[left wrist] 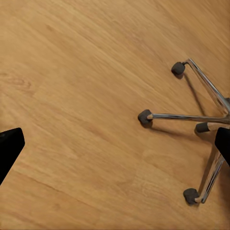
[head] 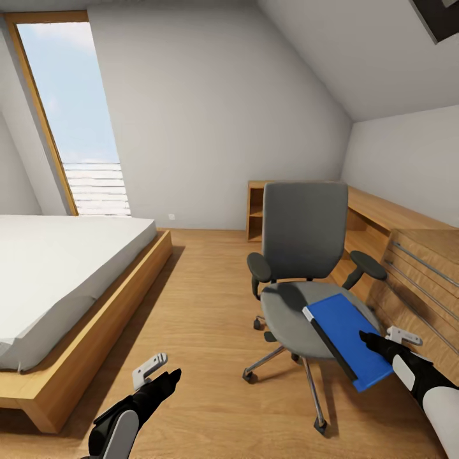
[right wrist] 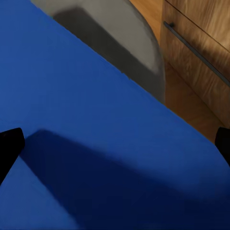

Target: In the bedroom, organize the workspace by keeping the computer under the desk, ensuring the monitor is on the desk, placing the keyboard on the desk next to the monitor, placing the mouse on the desk next to the keyboard, moving the folder from the swivel chair onto the desk next to the mouse, stacking the notebook on top of the folder with the pen on top of the notebook, and positioning the swivel chair next to the desk.

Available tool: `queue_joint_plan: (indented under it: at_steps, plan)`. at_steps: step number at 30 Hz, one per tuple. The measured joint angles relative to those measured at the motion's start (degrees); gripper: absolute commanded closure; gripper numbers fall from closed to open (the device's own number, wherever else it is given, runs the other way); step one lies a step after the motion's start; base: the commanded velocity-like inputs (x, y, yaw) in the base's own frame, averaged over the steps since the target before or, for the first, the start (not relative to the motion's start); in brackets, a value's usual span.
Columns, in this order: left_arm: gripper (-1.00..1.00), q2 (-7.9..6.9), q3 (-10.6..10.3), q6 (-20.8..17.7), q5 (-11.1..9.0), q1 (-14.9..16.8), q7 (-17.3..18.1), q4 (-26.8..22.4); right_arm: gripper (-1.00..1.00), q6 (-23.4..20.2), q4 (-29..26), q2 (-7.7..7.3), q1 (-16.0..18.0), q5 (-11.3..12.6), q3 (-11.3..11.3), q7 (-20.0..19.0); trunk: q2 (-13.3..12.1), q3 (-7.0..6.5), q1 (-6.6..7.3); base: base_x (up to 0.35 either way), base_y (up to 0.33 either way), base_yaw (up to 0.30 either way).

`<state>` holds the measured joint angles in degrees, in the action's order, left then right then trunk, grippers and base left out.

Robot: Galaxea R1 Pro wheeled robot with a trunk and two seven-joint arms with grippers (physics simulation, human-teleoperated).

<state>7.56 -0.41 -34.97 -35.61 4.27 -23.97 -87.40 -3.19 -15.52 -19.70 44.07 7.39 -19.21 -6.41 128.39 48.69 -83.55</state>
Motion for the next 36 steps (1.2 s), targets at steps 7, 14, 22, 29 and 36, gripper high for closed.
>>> queue_joint_plan:
  at_steps: [7,14,22,29,36]
  plan:
    - [-1.0,0.0,0.0,-0.07,0.0,0.0,0.0,0.02,-1.0,0.0,0.0,0.0,0.0,-0.01,-0.01,0.0,0.0,0.0,0.0,-0.002,0.0,0.0]
    - [-1.0,0.0,0.0,-0.09,0.0,0.0,0.0,0.02,-1.0,0.0,0.0,0.0,0.0,-0.01,-0.01,-0.01,0.0,0.0,0.0,0.0,0.0,0.0]
    - [-1.0,0.0,0.0,-0.09,0.0,0.0,0.0,0.02,-1.0,0.0,0.0,0.0,0.0,-0.04,-0.04,-0.04,0.0,0.0,0.0,0.0,0.0,0.0]
    - [-1.0,0.0,0.0,-0.09,0.0,0.0,0.0,0.02,-1.0,0.01,0.0,0.0,0.0,-0.01,-0.01,-0.01,0.0,0.0,0.0,0.0,0.0,0.0]
    - [-1.0,0.0,-0.04,-0.16,0.0,0.0,0.0,0.02,-1.0,0.0,0.0,0.0,0.0,-0.01,-0.01,0.0,0.0,0.0,0.0,0.0,0.0,0.0]
